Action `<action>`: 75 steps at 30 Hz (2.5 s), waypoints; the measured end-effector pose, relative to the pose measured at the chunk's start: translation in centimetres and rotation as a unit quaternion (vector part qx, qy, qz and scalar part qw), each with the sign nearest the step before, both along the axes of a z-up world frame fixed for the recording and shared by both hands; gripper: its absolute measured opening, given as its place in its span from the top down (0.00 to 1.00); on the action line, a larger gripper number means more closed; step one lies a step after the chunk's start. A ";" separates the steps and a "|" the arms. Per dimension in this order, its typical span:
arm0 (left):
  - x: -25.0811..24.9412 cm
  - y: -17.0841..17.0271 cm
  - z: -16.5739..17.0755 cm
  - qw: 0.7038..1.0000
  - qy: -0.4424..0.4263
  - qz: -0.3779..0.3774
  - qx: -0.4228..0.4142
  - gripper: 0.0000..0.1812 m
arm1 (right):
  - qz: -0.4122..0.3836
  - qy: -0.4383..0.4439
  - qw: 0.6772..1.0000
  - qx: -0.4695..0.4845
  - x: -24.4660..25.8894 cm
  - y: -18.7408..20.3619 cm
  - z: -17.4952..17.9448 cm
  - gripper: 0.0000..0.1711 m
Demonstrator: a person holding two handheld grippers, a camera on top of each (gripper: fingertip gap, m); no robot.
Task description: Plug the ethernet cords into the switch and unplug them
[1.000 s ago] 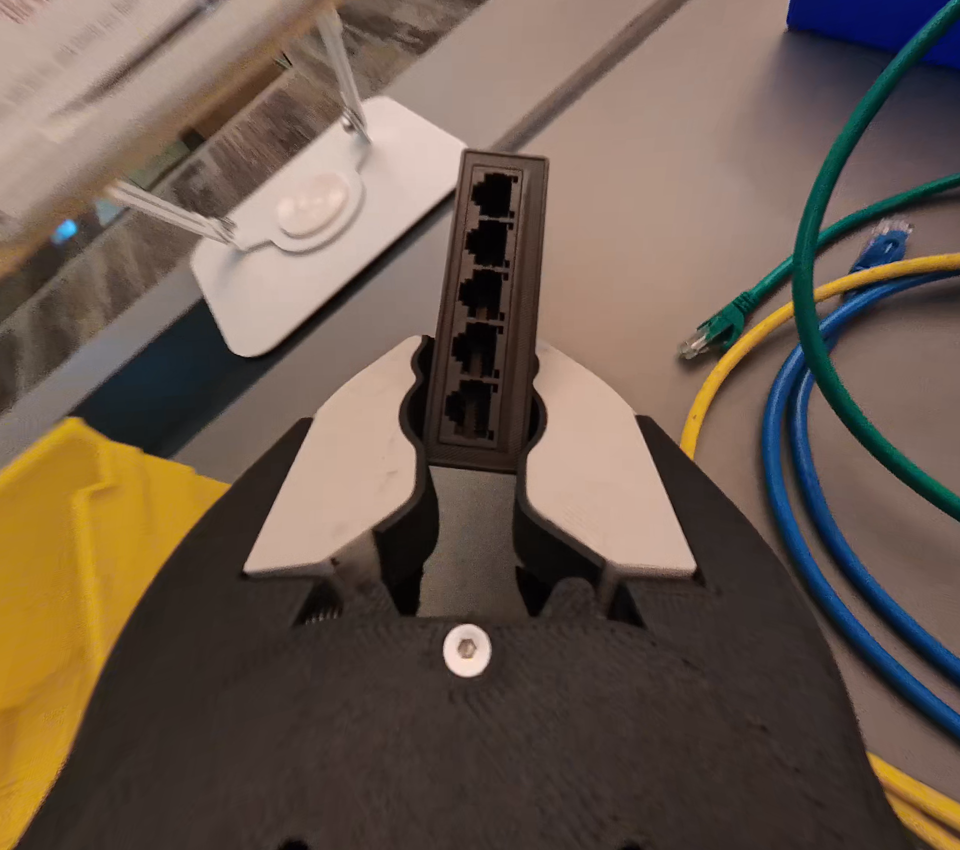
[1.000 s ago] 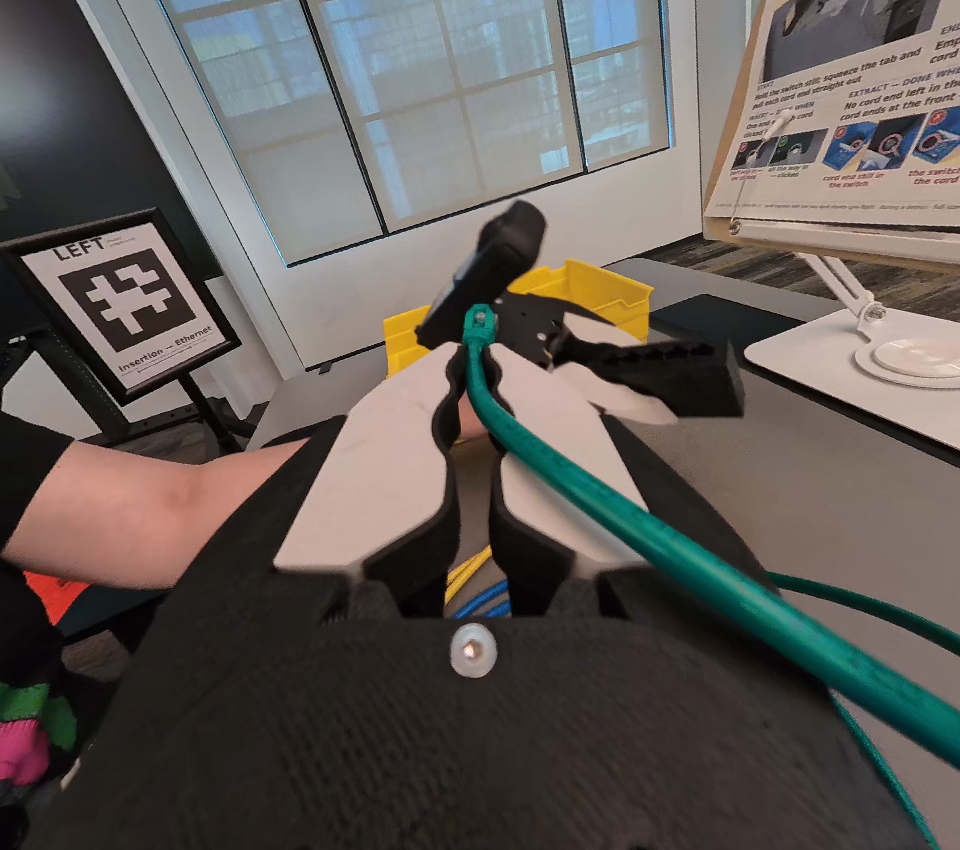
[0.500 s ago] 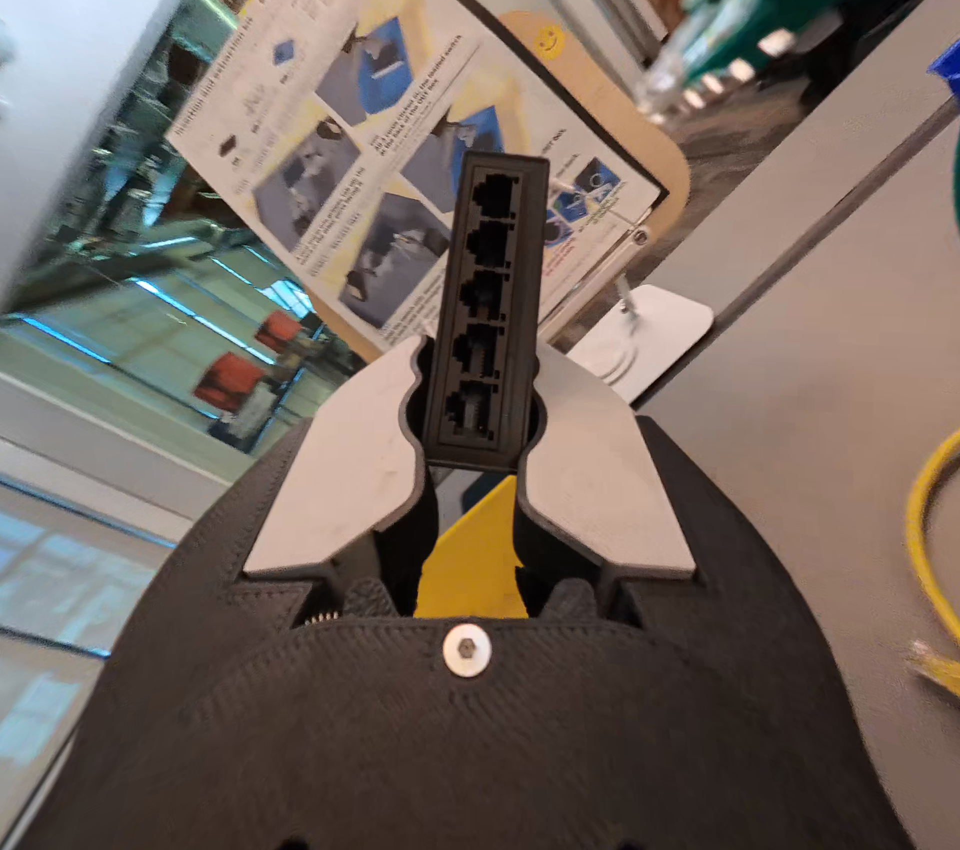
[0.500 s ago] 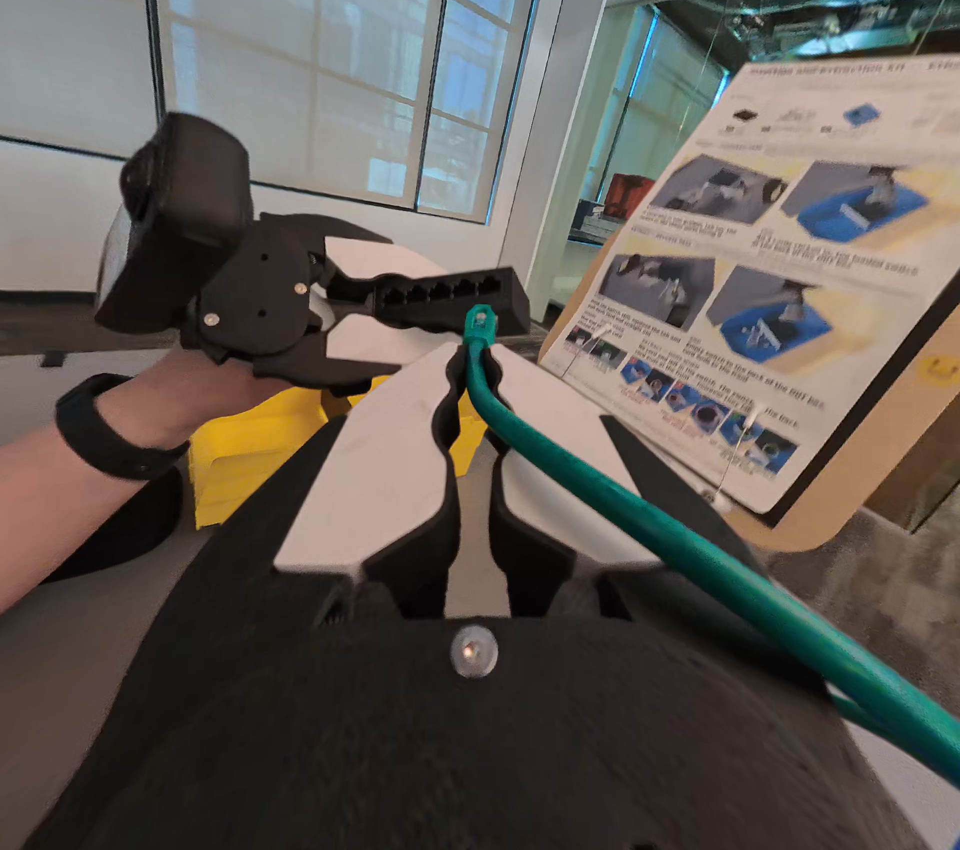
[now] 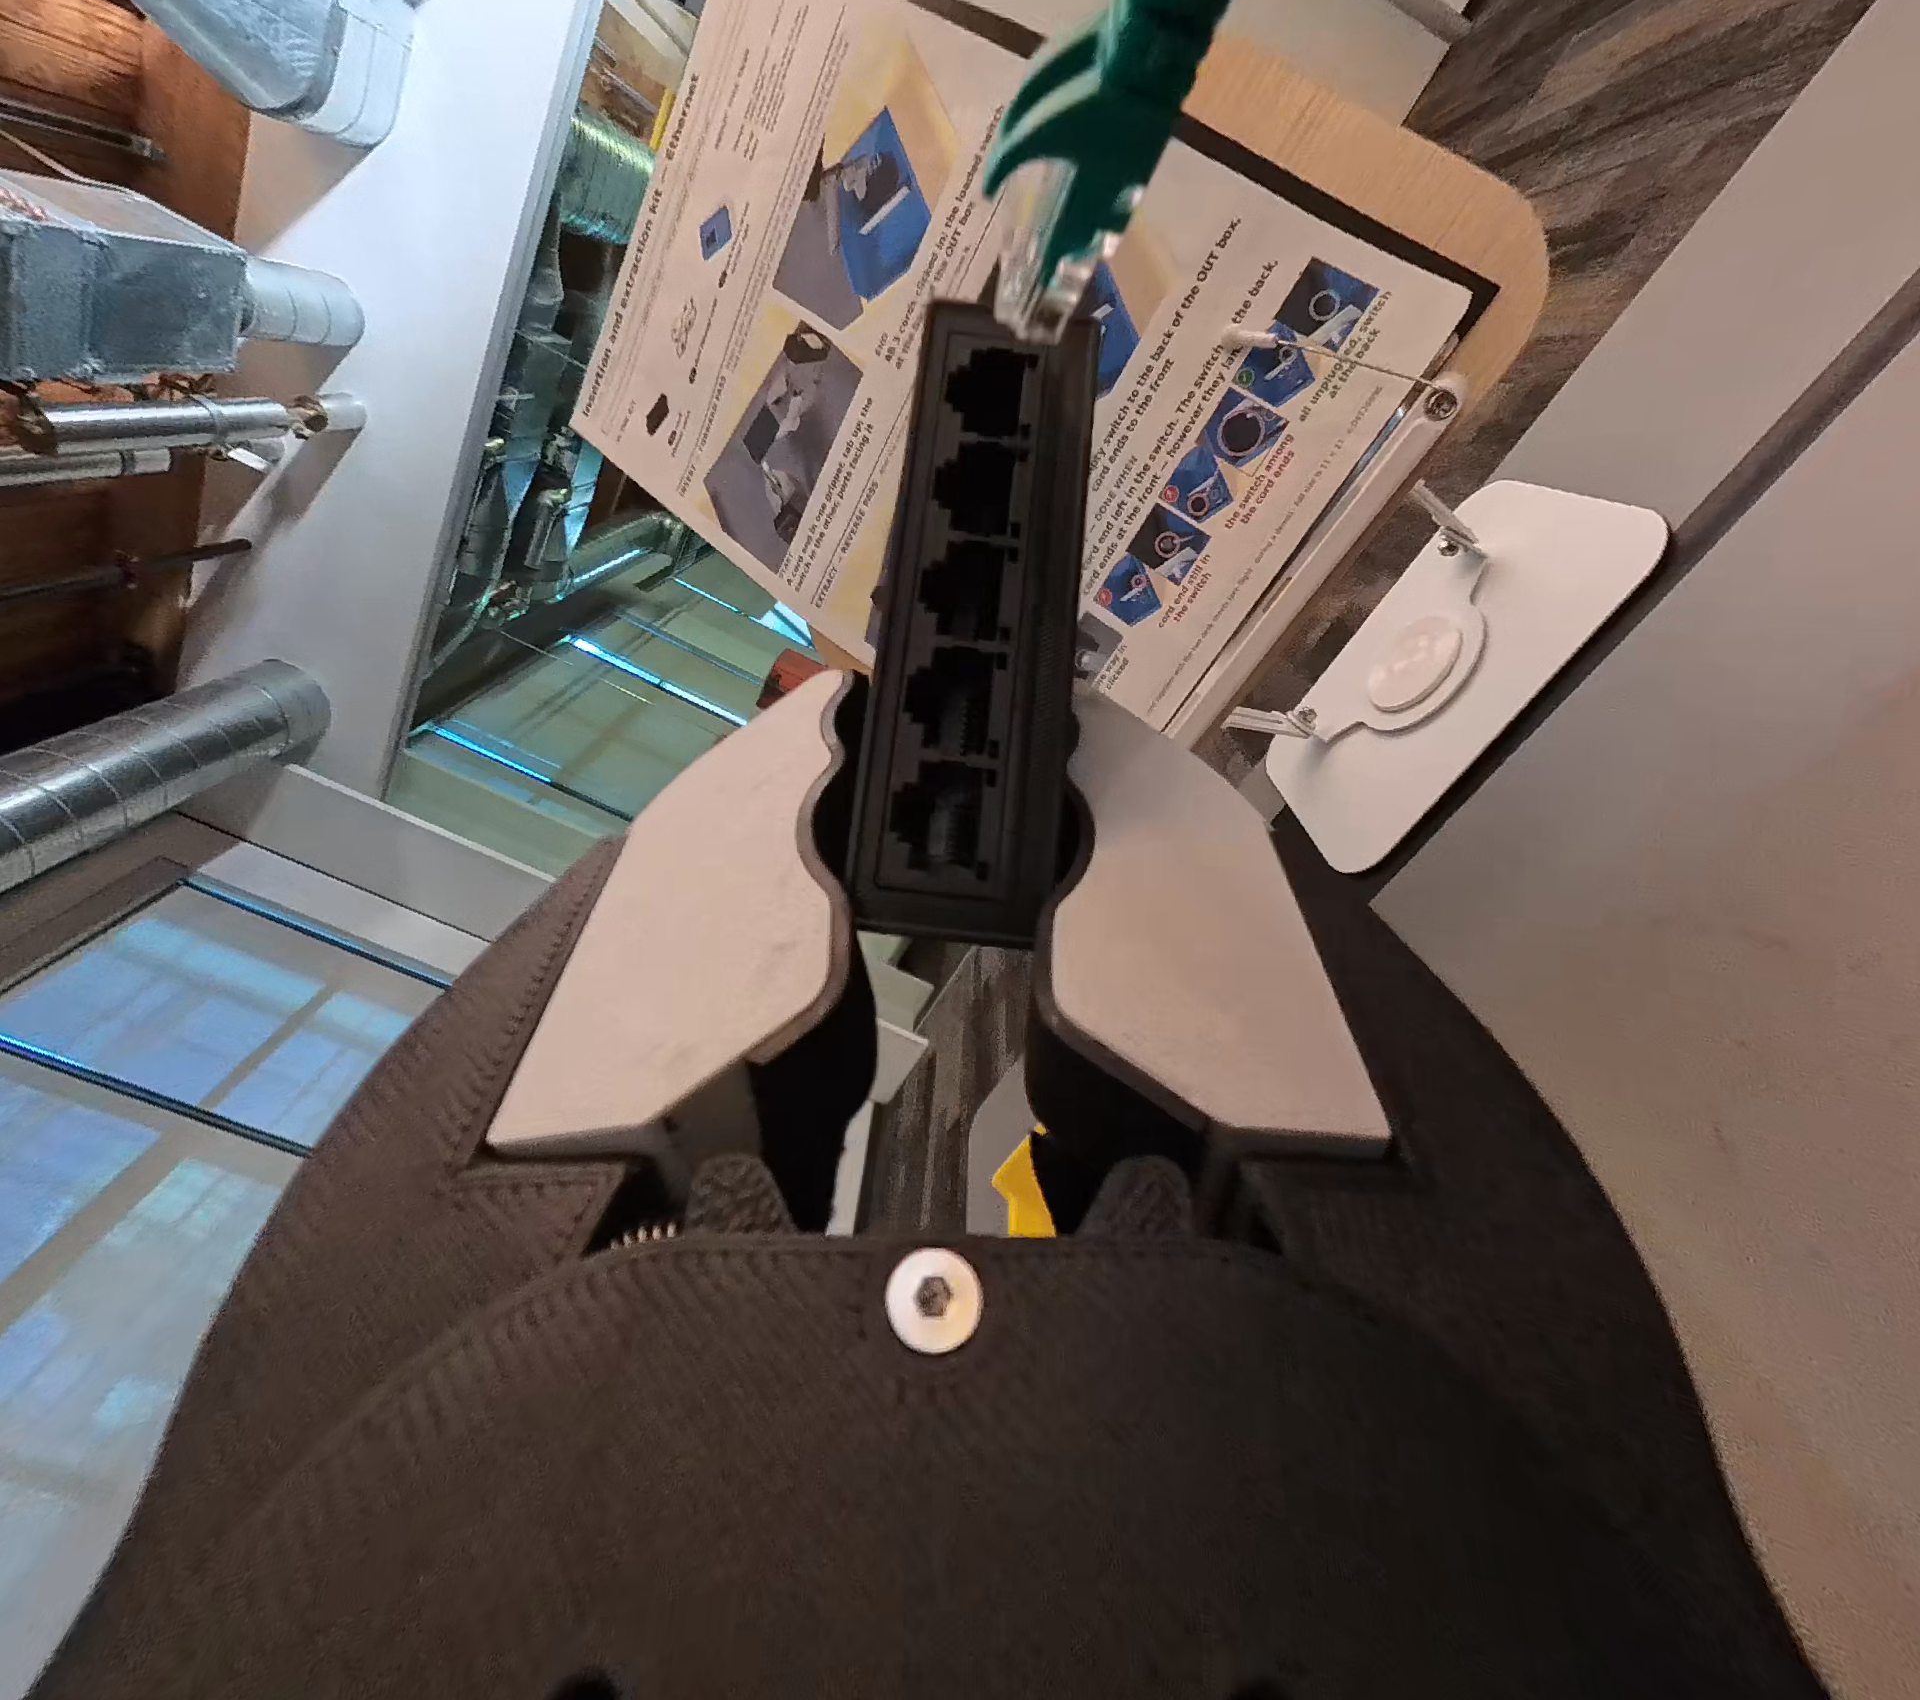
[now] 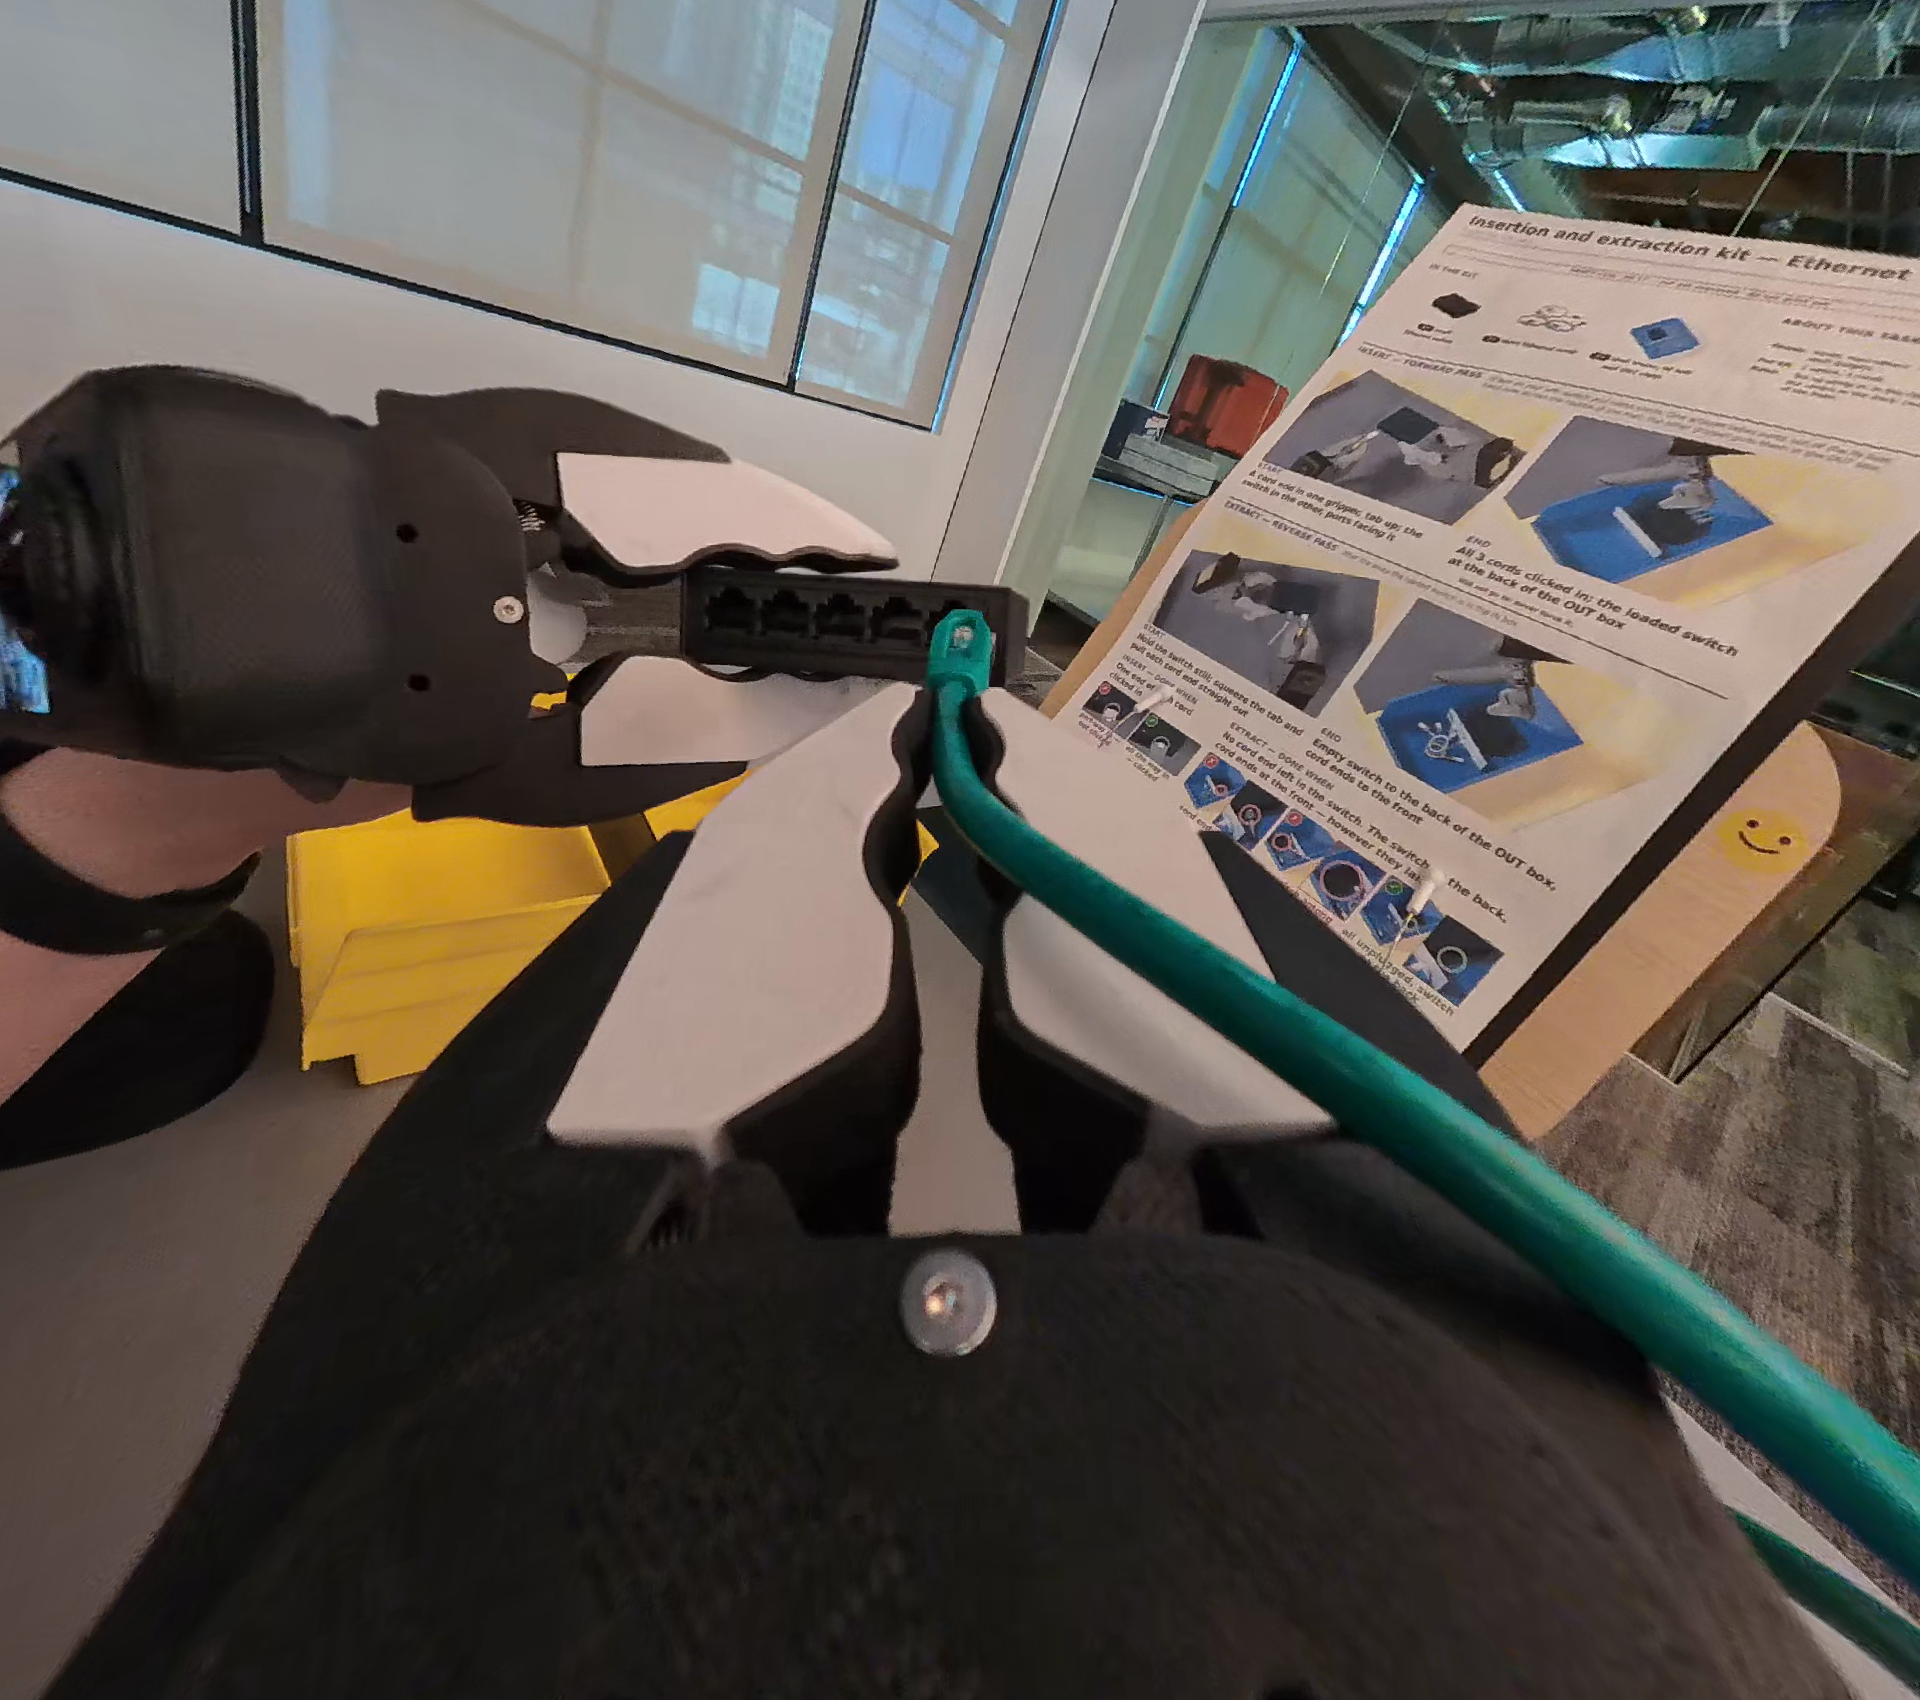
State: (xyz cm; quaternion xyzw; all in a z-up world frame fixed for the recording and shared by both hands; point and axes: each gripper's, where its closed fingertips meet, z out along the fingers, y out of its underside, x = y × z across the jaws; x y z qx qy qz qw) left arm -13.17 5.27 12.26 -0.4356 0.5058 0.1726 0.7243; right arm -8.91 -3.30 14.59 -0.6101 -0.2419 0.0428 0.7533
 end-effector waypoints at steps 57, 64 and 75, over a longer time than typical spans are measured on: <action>-0.3 -9.8 4.8 0.803 -0.232 -0.425 -0.348 0.42 | -0.096 -0.146 0.959 0.225 -2.8 -6.4 3.8 0.97; 0.3 -10.8 3.8 0.690 -0.221 -0.510 -0.463 0.56 | -0.091 -0.193 0.944 0.252 -4.3 -6.6 3.0 0.97; 1.4 -8.3 1.1 0.852 -0.155 -0.369 -0.337 0.64 | -0.029 -0.176 0.968 0.178 -3.8 -5.3 1.8 0.96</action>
